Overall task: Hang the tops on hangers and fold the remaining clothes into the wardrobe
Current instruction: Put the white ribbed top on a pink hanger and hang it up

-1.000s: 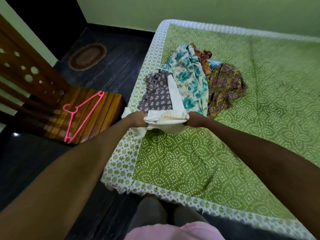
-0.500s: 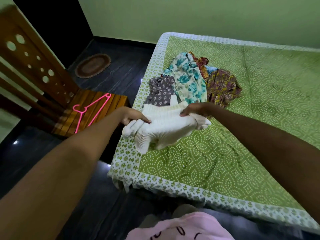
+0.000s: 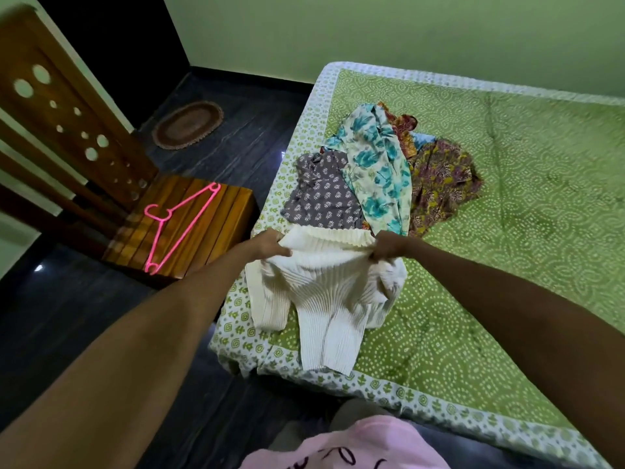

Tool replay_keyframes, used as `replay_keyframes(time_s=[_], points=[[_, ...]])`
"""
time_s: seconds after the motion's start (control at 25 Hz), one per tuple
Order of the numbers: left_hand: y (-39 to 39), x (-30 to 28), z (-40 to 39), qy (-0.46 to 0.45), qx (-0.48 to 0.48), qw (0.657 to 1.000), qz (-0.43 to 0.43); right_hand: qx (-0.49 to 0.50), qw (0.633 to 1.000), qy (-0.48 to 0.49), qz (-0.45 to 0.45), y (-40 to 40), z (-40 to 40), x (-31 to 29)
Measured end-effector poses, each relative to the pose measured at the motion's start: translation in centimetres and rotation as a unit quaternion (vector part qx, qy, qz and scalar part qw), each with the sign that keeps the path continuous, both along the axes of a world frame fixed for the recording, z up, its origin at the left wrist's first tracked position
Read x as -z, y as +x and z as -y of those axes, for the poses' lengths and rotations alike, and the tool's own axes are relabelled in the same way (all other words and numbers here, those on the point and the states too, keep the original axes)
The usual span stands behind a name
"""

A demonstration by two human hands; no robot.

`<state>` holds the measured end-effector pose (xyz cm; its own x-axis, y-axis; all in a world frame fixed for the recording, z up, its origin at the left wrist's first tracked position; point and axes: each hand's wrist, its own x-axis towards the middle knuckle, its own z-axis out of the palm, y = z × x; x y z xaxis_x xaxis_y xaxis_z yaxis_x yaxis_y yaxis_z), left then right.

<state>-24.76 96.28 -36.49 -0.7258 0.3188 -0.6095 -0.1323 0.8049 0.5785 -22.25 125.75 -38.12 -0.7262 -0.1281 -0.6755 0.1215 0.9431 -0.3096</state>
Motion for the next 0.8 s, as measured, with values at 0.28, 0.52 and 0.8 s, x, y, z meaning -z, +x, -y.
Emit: replay_keyframes(time_s=[0.28,0.52,0.8], points=[[0.0,2.6,0.0,-0.088,0.032,0.946,0.311,-0.035,0.957,-0.001,0.288,-3.4,-0.1,3.5],[-5.1,8.7,0.7,0.092,-0.22,0.971,-0.008,0.112,0.985,0.003,-0.129,-7.8,1.3,5.3],[-9.8,11.5,3.1,0.088,-0.224,0.97,0.023,0.145,0.982,0.01,-0.122,-11.5,4.3,10.0]])
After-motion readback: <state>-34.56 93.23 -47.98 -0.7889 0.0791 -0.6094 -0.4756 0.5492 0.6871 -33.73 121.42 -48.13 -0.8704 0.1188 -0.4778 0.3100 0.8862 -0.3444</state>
